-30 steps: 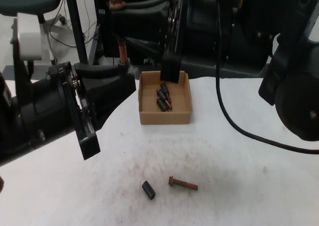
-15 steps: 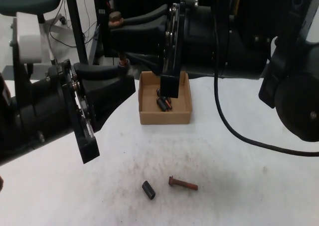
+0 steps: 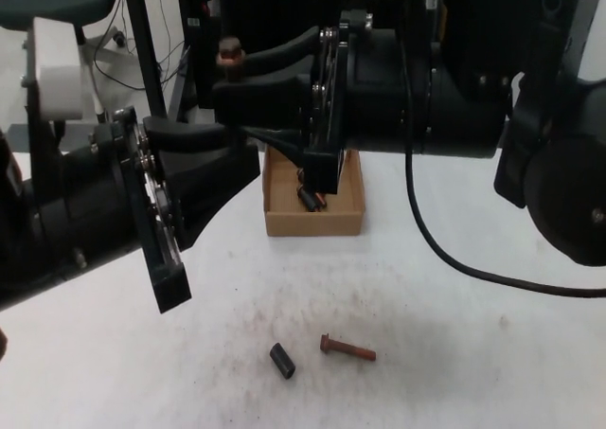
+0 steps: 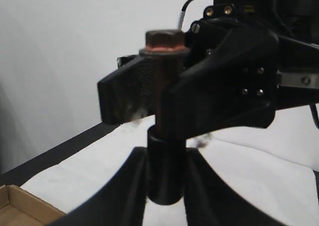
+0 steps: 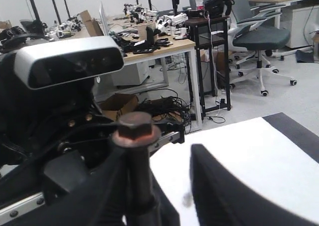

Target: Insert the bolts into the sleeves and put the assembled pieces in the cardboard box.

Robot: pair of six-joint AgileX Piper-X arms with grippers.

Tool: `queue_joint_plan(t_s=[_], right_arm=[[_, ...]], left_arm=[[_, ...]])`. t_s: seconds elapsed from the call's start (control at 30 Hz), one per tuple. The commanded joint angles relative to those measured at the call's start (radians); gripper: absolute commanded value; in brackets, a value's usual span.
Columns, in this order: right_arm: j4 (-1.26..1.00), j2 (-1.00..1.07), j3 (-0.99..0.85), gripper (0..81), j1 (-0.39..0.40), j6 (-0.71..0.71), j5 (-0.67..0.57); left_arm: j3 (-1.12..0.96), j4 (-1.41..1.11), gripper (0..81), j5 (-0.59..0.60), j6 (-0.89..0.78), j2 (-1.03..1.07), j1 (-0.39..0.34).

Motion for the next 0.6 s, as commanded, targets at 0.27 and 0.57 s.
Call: queue_joint_plan(t_s=[0.27,0.57], right_arm=[[0.029,-0.011,-0.002,42.6,-0.003,-0.002,0.01],[0.029,-0.011,-0.002,43.1,-0.003,-0.002,0.01]], left_arm=[[-0.026,-0.029,0.3,0.006,0.007,-0.008,-0.003],[-0.026,0.038,0.3,-0.009,0.068,-0.008,0.006]])
